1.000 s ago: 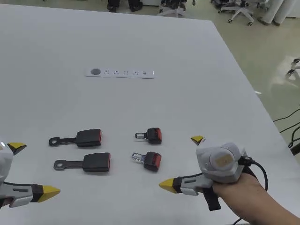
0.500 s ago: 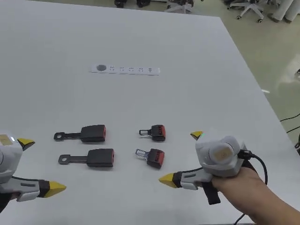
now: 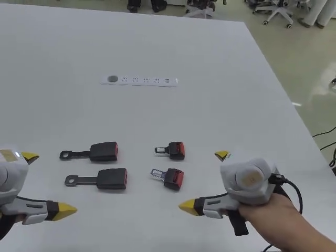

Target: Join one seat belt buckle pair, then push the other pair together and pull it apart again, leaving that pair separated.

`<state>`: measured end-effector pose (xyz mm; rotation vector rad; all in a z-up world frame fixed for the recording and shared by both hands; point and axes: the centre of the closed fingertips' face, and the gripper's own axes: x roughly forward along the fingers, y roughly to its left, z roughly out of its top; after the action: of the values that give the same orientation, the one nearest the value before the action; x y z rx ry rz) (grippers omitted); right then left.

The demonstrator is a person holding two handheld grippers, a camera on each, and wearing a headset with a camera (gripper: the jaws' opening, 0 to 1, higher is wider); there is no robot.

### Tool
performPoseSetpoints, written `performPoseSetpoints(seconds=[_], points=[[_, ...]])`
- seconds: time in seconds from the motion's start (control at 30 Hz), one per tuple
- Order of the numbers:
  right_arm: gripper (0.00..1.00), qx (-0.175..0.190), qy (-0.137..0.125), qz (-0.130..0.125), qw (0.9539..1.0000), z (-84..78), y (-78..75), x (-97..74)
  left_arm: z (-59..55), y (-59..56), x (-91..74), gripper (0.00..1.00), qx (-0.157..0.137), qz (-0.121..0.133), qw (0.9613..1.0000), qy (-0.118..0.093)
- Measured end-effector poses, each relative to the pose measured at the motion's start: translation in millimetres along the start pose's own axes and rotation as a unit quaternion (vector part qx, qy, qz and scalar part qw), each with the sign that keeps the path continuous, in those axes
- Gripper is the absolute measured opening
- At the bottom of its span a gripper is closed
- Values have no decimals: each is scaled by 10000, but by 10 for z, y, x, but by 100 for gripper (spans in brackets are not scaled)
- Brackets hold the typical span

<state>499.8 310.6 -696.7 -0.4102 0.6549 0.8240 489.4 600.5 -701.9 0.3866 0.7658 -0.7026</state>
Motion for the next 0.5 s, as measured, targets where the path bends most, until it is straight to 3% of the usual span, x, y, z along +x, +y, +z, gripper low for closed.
performPoseSetpoints(seconds=[0.2, 0.5], points=[[98, 45, 39, -17, 10000, -6, -41, 47, -84, 4, 42, 99, -12, -21, 9999, 134], [96, 78, 77, -32, 9999, -24, -76, 36, -20, 11, 80, 96, 57, -73, 9999, 137]])
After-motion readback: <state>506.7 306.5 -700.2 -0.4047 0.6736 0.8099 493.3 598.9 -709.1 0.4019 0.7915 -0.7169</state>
